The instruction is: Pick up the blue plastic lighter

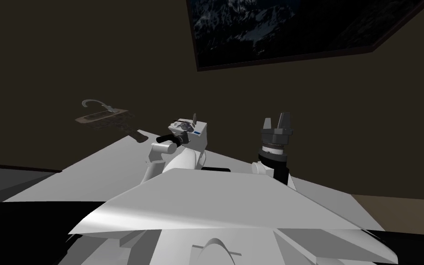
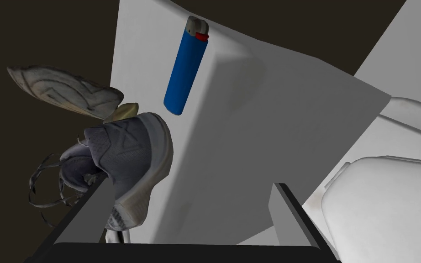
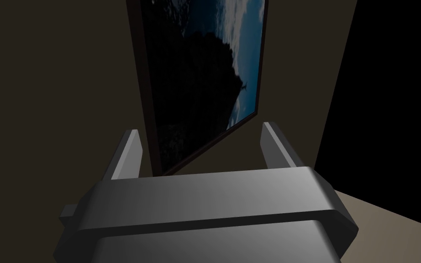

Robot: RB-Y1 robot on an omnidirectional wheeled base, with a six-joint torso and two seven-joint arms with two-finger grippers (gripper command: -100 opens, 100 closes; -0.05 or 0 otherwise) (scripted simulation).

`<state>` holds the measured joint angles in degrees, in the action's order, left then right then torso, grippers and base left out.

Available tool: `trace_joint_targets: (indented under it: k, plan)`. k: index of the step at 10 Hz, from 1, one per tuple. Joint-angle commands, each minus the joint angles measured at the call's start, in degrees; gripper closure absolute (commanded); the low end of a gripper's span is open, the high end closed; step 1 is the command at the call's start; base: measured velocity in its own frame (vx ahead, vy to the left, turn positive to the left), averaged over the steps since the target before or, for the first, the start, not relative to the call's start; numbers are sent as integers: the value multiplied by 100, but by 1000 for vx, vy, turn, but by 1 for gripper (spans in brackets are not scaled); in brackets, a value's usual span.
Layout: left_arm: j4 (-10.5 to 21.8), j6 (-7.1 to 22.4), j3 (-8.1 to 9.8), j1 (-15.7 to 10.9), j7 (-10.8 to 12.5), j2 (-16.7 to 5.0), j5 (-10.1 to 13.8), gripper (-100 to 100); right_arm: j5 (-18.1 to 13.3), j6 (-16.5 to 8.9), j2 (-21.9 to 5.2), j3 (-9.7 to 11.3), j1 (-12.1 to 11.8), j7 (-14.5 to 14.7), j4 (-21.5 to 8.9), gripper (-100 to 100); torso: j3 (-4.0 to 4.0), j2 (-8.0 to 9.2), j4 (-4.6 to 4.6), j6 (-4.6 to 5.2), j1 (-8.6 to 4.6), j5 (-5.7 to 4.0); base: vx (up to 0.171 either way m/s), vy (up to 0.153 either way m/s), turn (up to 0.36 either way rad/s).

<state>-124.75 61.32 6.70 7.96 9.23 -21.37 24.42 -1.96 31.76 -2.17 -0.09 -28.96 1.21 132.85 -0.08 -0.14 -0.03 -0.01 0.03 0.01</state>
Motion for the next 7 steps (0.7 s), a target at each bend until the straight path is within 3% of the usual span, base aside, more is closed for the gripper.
trace_joint_targets:
  k: [1, 7]
  plan:
    - [-48, 259, -5, -28, 46, -31, 50, -100, 0, 0, 0, 0, 0, 0, 0, 0, 0, 0, 0, 0, 0, 0, 42, 12, -34]
    - [-414, 1230, -50, -75, 283, -270, 414, -100, 0, 0, 0, 0, 0, 0, 0, 0, -8, -13, -3, 0, 2, 1, 64, 16, -47]
